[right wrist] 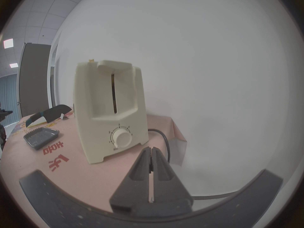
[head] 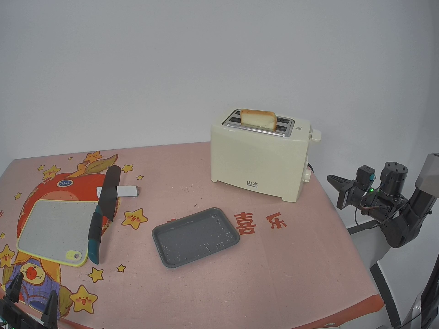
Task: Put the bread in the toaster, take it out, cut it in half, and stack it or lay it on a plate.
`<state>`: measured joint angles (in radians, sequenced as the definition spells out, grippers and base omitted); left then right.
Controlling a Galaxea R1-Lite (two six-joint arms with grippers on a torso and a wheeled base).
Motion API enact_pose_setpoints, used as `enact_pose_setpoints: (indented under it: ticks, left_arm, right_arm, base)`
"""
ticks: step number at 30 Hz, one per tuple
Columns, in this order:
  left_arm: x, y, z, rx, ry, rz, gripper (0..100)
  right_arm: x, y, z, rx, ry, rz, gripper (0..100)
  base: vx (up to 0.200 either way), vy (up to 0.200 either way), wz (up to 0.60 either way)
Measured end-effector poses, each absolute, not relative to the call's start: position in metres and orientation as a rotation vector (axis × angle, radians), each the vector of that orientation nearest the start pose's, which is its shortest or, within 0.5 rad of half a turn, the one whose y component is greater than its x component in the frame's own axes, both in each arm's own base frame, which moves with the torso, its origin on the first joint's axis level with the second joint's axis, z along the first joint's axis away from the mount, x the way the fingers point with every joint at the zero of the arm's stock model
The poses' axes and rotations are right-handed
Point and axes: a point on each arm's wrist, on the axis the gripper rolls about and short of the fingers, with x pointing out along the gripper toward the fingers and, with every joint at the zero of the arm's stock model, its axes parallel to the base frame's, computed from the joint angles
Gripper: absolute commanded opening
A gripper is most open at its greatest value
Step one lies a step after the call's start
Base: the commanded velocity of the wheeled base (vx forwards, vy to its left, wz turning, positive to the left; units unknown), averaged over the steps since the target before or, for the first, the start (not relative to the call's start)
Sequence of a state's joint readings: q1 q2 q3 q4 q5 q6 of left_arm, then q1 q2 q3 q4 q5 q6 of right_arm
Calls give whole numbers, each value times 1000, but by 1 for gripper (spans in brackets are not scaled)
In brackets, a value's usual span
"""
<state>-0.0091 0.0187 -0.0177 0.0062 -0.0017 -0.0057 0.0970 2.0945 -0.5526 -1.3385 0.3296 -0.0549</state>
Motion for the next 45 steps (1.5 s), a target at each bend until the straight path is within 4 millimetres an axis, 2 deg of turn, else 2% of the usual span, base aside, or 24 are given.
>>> enact_pose_setpoints:
  ticks: [8,12,24,36,45]
  left_arm:
    - [-23,0,80,-6,7,-11,100]
    - [-23,0,80,-6,7,-11,100]
    - [-23,0,80,-6,7,-11,100]
    - [-23,0,80,-6,7,-11,100]
    - [-23,0,80,-6,7,-10,100]
  right_arm:
    - [326,42,59,-59,212,422,0]
    - [328,47,57,-74,215,363,0]
    - [323,70,51,-84,232,379,0]
    - [329,74,55,-37,211,391,0]
    - [333,77,49,-31,225,397,0]
  base:
    - [0,0,0]
    - [0,0,0]
    - [0,0,0]
    - [0,0,0]
    - [0,0,0]
